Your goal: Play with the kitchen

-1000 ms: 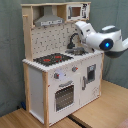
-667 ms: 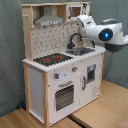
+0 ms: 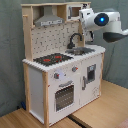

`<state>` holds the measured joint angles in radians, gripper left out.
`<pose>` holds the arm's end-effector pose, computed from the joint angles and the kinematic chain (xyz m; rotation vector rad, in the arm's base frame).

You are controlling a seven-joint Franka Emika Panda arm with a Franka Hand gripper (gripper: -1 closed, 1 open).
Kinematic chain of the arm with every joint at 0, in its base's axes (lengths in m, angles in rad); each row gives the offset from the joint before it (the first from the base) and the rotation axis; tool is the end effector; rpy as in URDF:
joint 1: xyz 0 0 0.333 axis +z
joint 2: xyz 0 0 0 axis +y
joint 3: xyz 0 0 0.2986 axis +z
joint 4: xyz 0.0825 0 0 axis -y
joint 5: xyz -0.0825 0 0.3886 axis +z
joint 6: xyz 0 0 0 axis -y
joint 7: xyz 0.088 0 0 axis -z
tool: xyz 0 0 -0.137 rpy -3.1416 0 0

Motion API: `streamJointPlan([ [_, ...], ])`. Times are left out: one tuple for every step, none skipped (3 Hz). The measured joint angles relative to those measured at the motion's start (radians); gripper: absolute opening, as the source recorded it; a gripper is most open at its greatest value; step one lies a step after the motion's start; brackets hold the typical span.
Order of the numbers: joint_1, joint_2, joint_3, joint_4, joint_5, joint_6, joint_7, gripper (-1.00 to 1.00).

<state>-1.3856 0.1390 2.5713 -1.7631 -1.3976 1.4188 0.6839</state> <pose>0.3461 0.4053 0.6499 1.9041 0.4373 1.1027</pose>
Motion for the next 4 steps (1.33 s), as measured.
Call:
streamJointPlan([
  [-0.021,0.006,-0.028,0.052,0.081,-0.001,0.027,1.00],
  [-0.037,0.035,-0.058,0.097,0.168,-0.027,0.057,1.00],
  [-0.043,0.090,-0.085,0.101,0.242,-0.060,0.114,1.00],
  [-0.043,0.134,-0.118,0.093,0.307,-0.076,0.174,1.00],
])
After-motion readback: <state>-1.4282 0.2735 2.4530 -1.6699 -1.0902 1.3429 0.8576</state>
